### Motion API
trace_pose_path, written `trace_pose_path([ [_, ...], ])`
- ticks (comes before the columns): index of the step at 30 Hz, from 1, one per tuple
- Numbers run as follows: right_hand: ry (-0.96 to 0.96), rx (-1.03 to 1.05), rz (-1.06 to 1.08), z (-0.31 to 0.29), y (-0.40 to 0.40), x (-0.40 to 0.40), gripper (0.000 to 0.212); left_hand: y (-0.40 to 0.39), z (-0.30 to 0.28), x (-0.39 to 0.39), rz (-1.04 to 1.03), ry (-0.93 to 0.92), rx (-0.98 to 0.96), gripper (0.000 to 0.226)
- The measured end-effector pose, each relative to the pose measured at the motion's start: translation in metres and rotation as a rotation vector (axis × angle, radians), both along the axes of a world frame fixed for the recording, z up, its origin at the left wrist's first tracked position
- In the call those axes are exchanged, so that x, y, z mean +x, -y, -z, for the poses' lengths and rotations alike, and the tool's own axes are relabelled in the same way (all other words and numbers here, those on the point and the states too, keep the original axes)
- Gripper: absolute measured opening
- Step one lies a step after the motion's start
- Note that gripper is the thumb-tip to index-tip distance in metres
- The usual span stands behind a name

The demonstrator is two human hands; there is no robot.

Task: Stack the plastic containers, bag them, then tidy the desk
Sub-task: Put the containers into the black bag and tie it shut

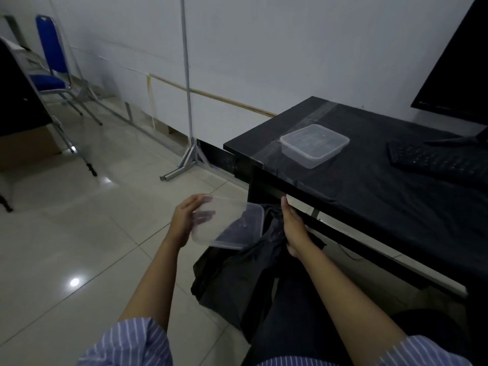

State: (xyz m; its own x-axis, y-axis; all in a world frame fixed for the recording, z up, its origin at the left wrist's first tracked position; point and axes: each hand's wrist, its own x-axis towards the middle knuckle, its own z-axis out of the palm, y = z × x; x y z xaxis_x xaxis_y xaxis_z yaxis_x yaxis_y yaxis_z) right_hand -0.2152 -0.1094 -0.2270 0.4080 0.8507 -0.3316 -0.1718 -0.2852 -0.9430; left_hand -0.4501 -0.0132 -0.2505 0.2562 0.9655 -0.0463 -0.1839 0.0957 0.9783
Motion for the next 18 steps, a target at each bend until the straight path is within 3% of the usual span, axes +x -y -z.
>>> trace_pose_path([
  [8, 0.028, 0.014, -0.001, 0.0, 0.001, -0.001, 0.062, 0.015, 0.014, 0.024, 0.225, -0.159, -0.075, 0.026],
  [15, 0.041, -0.002, -0.011, 0.001, 0.001, -0.008, 0.081, 0.028, 0.033, 0.06, -0.094, -0.298, 0.087, 0.019],
  [18, 0.022, 0.002, -0.022, -0.001, 0.001, -0.01, 0.071, 0.04, 0.04, 0.077, -0.113, -0.267, 0.072, 0.018],
])
